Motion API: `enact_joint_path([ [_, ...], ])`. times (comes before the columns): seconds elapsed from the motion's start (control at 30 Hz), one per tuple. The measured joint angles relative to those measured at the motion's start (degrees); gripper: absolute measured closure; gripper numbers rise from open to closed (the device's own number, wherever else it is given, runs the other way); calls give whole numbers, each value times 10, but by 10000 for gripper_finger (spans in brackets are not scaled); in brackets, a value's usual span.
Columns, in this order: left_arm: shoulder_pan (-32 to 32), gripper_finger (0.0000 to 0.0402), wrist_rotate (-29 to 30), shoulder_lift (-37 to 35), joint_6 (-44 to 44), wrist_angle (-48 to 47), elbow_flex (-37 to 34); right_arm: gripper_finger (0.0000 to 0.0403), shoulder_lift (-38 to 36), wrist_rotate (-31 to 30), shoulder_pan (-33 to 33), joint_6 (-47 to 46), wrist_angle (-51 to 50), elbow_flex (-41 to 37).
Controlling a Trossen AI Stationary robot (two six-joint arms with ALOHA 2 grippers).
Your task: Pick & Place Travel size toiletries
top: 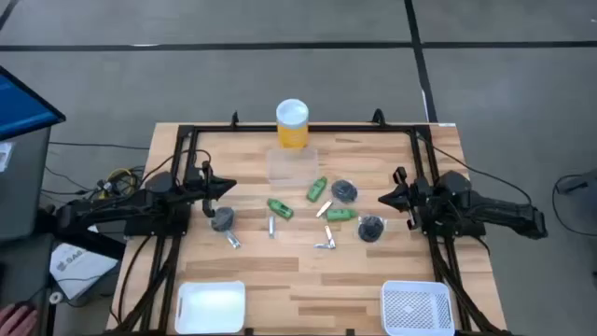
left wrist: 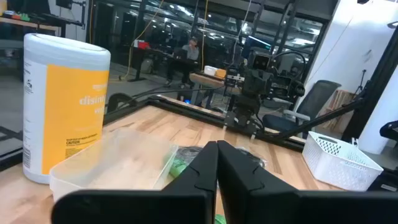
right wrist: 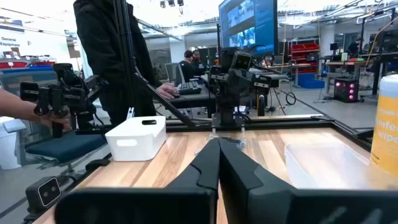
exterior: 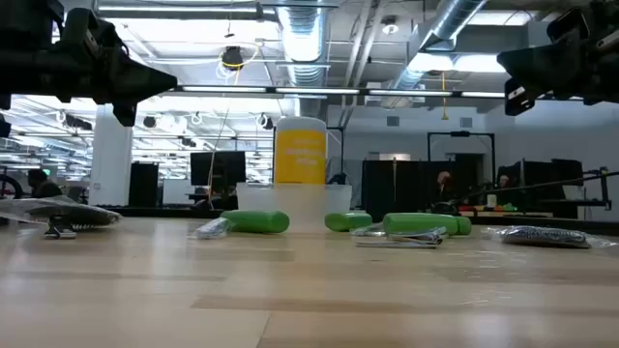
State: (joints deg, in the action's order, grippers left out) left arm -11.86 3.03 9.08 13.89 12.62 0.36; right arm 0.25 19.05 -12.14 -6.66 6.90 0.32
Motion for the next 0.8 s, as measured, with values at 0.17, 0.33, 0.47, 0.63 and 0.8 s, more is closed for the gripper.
enact_joint_path([
  [0.17, 0, 400, 0, 0, -1, 1, 0, 402, 0, 0, 0, 0, 0, 0],
  [0.33, 0, 400, 0, 0, -1, 4, 0, 402, 0, -2, 0, -1, 11, 0],
  [0.47, 0, 400, 0, 0, 0, 5, 0, 402, 1, -74, 0, -29, 63, 9],
  [0.63, 0, 400, 2, 0, 0, 8, 0, 402, 23, -256, 0, 4, -19, 129],
  [0.8, 0, 400, 3, 0, 1, 9, 0, 381, 171, -395, 0, -22, -266, 323],
])
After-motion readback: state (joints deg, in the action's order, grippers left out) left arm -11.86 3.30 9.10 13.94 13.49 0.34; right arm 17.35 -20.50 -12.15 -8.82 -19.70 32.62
